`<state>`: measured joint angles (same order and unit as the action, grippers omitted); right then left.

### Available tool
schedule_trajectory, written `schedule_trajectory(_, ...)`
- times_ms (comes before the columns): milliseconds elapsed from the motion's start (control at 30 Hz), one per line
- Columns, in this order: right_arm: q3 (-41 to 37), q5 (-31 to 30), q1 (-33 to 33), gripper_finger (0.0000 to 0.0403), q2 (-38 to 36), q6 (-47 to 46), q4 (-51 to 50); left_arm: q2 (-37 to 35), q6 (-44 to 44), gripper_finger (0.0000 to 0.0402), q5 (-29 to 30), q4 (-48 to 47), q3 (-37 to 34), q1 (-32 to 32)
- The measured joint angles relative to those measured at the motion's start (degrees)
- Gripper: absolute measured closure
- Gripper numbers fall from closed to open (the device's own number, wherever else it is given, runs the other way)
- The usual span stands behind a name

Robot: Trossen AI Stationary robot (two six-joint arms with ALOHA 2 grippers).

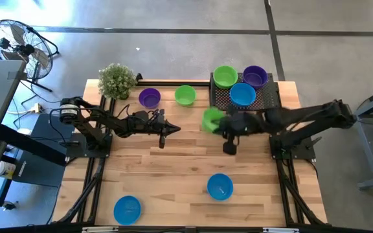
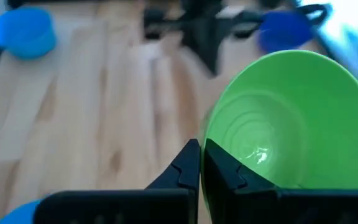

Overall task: Pick & Place Mini bowls
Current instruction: Stack the green bowl on the other green bowls on the shelf

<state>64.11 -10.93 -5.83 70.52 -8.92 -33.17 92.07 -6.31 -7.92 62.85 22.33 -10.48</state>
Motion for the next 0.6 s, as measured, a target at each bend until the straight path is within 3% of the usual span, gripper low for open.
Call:
schedule_trajectory(233, 15.75, -1.90, 14.70, 0.0401, 2.40, 9.12, -14.71, 0.00, 0.00, 0.0401, 0.00, 0.02, 0.00, 0.00)
schedule_trajectory(400, 22.66, 3.18, 27.10, 0.0399, 7.33, 18.38, -19.34, 0.00, 0.00, 0.0401, 0.00, 0.07, 0.00, 0.00)
schedule_trajectory(600, 27.71, 7.09, 37.37, 0.0400, 15.93, 25.76, -23.31, -0.01, 0.00, 0.0401, 0.00, 0.04, 0.00, 0.00)
